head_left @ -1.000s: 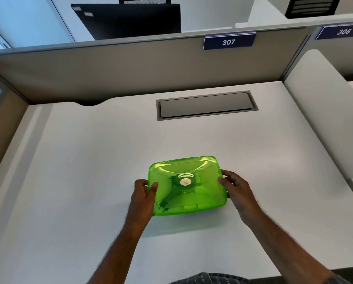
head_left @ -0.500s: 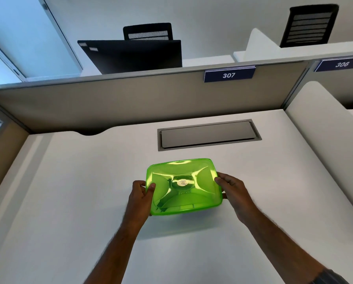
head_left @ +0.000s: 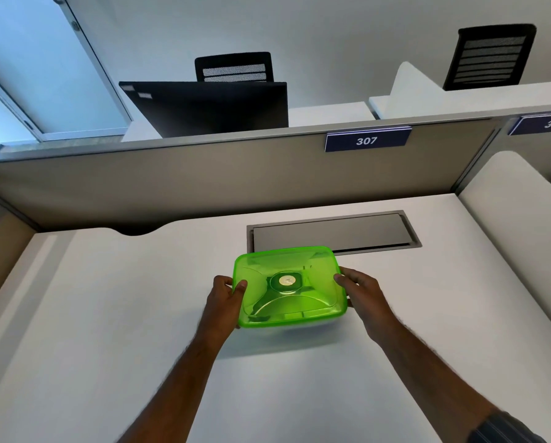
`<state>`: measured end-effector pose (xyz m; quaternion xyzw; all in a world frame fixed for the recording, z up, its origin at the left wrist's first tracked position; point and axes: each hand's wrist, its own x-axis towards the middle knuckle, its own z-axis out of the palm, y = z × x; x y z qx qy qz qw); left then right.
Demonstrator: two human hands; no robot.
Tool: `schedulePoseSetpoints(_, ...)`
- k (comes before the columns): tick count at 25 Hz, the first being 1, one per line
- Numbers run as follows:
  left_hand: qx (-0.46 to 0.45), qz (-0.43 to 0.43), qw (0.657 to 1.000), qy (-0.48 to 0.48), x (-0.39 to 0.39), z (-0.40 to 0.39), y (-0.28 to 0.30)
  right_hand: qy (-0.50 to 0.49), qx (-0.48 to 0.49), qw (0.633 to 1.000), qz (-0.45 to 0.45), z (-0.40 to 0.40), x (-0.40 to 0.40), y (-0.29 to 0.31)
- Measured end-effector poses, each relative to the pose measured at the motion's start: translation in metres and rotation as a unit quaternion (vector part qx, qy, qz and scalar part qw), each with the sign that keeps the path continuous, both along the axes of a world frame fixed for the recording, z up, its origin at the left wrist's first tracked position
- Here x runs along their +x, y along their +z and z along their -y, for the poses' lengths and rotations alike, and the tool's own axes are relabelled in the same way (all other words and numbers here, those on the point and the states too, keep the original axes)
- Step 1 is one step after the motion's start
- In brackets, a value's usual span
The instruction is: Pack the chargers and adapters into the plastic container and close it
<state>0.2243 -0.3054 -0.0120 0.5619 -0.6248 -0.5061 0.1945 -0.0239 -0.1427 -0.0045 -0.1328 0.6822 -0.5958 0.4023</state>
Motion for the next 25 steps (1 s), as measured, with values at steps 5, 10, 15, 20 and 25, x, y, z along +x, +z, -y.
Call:
schedulePoseSetpoints(5,0.004,0.014,1.000,-0.008,-0.008,0.012,-0.008,0.003,0.015,0.999,-0.033,0.013,-0.011,-0.014)
schedulePoseSetpoints(10,-0.011,0.033,0.999,-0.024,-0.016,0.021,-0.008,0.014,0.025,0.996,-0.085,0.019,-0.015,-0.019)
schedulePoseSetpoints(15,-0.006,0.043,0.998,-0.034,-0.022,0.030,-0.004,0.021,0.029,0.995,-0.098,0.028,-0.020,-0.016)
schedulePoseSetpoints(20,-0.001,0.041,0.998,-0.039,-0.024,0.031,-0.003,0.010,0.030,0.996,-0.088,0.031,-0.019,-0.014)
schedulePoseSetpoints(25,0.004,0.039,0.999,-0.036,-0.023,0.033,-0.002,0.011,0.034,0.994,-0.101,0.030,-0.017,-0.014)
